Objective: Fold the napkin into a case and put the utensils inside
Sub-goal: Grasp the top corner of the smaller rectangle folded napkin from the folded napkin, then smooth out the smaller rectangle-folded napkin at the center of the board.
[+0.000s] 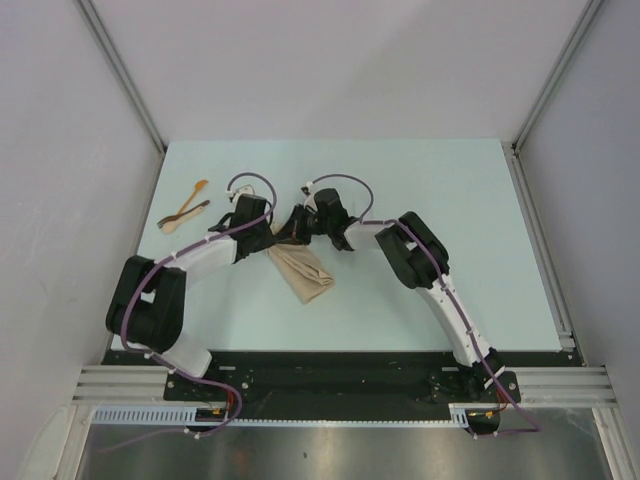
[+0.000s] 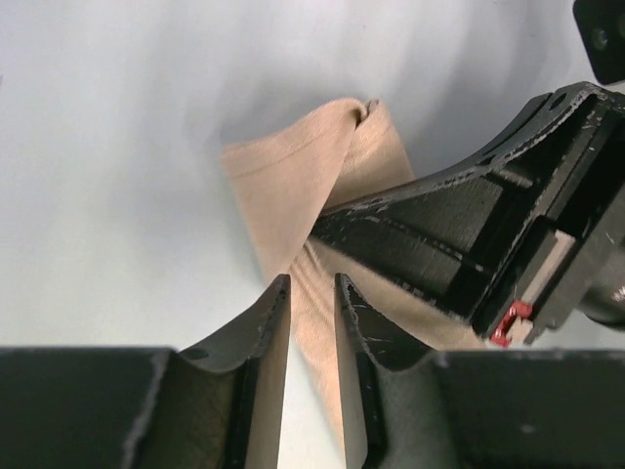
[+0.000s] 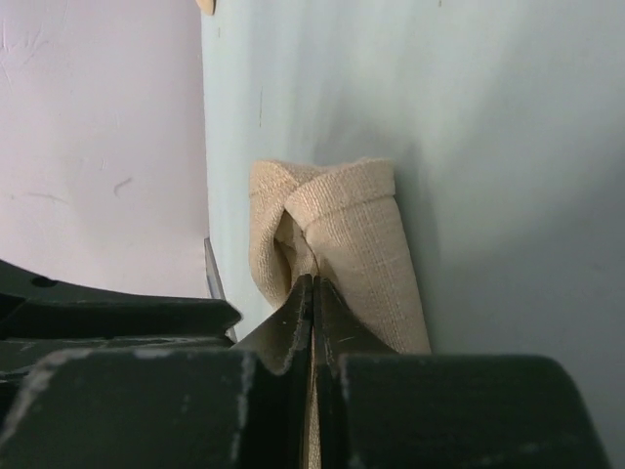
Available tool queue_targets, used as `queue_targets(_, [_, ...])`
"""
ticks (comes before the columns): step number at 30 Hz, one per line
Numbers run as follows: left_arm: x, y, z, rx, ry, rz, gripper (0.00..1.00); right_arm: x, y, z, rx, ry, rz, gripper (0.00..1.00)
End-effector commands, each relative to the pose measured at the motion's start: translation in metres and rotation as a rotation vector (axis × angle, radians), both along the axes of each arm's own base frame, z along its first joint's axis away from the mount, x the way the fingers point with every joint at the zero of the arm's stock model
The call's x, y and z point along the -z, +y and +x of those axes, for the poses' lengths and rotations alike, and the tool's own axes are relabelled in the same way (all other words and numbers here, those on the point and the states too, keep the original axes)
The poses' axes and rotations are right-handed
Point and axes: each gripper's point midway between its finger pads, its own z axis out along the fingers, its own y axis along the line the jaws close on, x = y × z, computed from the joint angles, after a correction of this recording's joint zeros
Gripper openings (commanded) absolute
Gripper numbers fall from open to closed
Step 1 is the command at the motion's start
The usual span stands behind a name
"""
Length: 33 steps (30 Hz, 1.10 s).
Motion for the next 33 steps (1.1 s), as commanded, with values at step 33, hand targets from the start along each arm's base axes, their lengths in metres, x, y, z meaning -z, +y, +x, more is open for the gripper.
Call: queue_targets(33, [-0.003,-0.077,-0.098,0.214,0.037,-0.404,0.12,-0.048,-0.133,-0.072,0.020,-0.061,-0.104,0.06])
